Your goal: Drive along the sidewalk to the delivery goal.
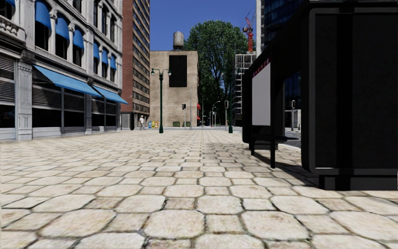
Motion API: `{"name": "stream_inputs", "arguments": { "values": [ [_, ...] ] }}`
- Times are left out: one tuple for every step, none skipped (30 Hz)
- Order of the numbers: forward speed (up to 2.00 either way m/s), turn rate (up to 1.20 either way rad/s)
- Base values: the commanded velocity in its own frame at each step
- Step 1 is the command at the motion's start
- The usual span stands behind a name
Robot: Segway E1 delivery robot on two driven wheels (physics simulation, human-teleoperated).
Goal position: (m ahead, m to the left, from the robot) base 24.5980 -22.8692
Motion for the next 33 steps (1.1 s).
{"name": "stream_inputs", "arguments": {
  "values": [
    [2.00, 0.00],
    [2.00, 0.00],
    [2.00, 0.00],
    [2.00, 0.00],
    [2.00, 0.00],
    [2.00, 0.00],
    [2.00, 0.00],
    [2.00, 0.00],
    [2.00, 0.00],
    [2.00, 0.00],
    [2.00, 0.00],
    [2.00, 0.00],
    [2.00, 0.00],
    [2.00, 0.00],
    [2.00, 0.00],
    [2.00, 0.00],
    [2.00, 0.00],
    [2.00, 0.00],
    [2.00, 0.00],
    [2.00, 0.00],
    [2.00, 0.00],
    [2.00, 0.00],
    [2.00, 0.00],
    [2.00, 0.00],
    [2.00, 0.00],
    [2.00, 0.00],
    [2.00, 0.00],
    [2.00, 0.00],
    [2.00, 0.00],
    [2.00, 0.00],
    [2.00, 0.00],
    [2.00, 0.00],
    [2.00, 0.00]
  ]
}}
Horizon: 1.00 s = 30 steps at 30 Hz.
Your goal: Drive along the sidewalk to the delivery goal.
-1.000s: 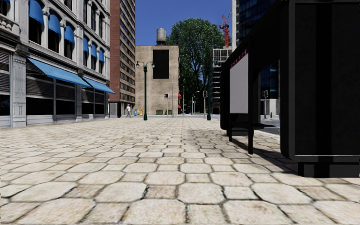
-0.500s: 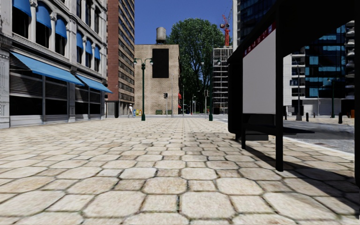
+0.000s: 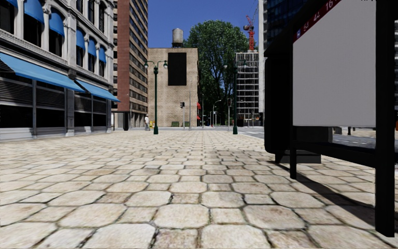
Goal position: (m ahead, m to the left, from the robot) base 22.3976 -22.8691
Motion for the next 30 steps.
{"name": "stream_inputs", "arguments": {
  "values": [
    [2.00, 0.00],
    [2.00, 0.00],
    [2.00, 0.00],
    [2.00, 0.00],
    [2.00, 0.00],
    [2.00, 0.00],
    [2.00, 0.00],
    [2.00, 0.00],
    [2.00, 0.00],
    [2.00, 0.00],
    [2.00, 0.00],
    [2.00, 0.00],
    [2.00, 0.00],
    [2.00, 0.00],
    [2.00, 0.00],
    [2.00, 0.00],
    [2.00, 0.00],
    [2.00, 0.00],
    [2.00, 0.00],
    [2.00, 0.00],
    [2.00, 0.00],
    [2.00, 0.00],
    [2.00, 0.00],
    [2.00, 0.00],
    [2.00, 0.00],
    [2.00, 0.00],
    [2.00, 0.00],
    [2.00, 0.00],
    [2.00, 0.00],
    [2.00, 0.00]
  ]
}}
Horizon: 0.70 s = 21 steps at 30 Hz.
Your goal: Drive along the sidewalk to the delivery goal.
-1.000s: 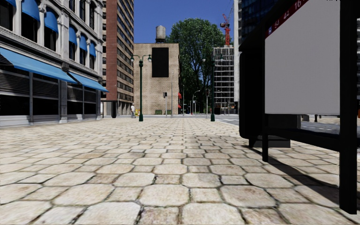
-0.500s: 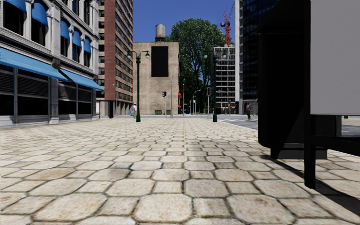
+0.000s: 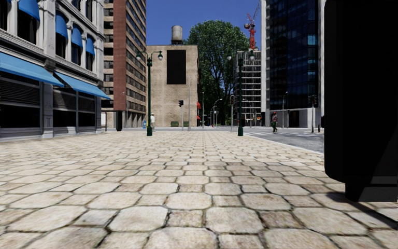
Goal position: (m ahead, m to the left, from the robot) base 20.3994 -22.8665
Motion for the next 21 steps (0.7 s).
{"name": "stream_inputs", "arguments": {
  "values": [
    [2.00, 0.00],
    [2.00, 0.00],
    [2.00, 0.00],
    [2.00, 0.00],
    [2.00, 0.00],
    [2.00, 0.00],
    [2.00, 0.00],
    [2.00, 0.00],
    [2.00, 0.00],
    [2.00, 0.00],
    [2.00, 0.00],
    [2.00, 0.00],
    [2.00, 0.00],
    [2.00, 0.00],
    [2.00, 0.00],
    [2.00, 0.00],
    [2.00, 0.00],
    [2.00, 0.00],
    [2.00, 0.00],
    [2.00, 0.00],
    [2.00, 0.00]
  ]
}}
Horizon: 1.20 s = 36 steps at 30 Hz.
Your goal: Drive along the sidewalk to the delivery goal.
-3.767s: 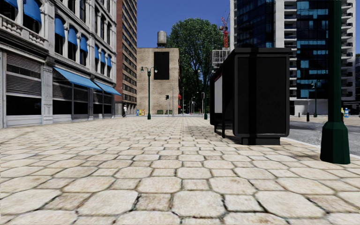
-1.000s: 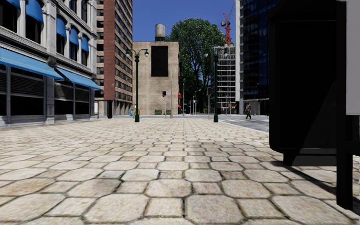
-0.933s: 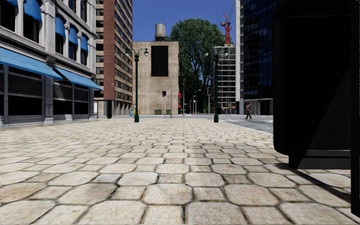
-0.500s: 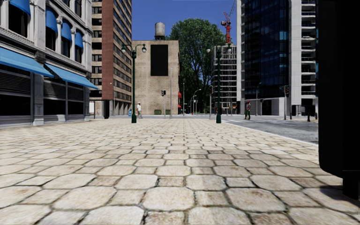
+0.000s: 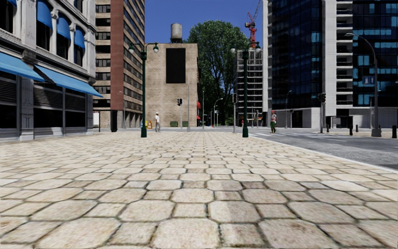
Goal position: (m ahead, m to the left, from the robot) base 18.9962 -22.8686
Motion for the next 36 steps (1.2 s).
{"name": "stream_inputs", "arguments": {
  "values": [
    [2.00, 0.00],
    [2.00, 0.00],
    [2.00, 0.00],
    [2.00, 0.00],
    [2.00, 0.00],
    [2.00, 0.00],
    [2.00, 0.00],
    [2.00, 0.00],
    [2.00, 0.00],
    [2.00, 0.00],
    [2.00, 0.00],
    [2.00, 0.00],
    [2.00, 0.00],
    [2.00, 0.00],
    [2.00, 0.00],
    [2.00, 0.00],
    [2.00, 0.00],
    [2.00, 0.00],
    [2.00, 0.00],
    [2.00, 0.00],
    [2.00, 0.00],
    [2.00, 0.00],
    [2.00, 0.00],
    [2.00, 0.00],
    [2.00, 0.00],
    [2.00, 0.00],
    [2.00, 0.00],
    [2.00, 0.00],
    [2.00, 0.00],
    [2.00, 0.00],
    [2.00, 0.00],
    [2.00, 0.00],
    [2.00, 0.00],
    [2.00, 0.00],
    [2.00, 0.00],
    [2.00, 0.00]
  ]
}}
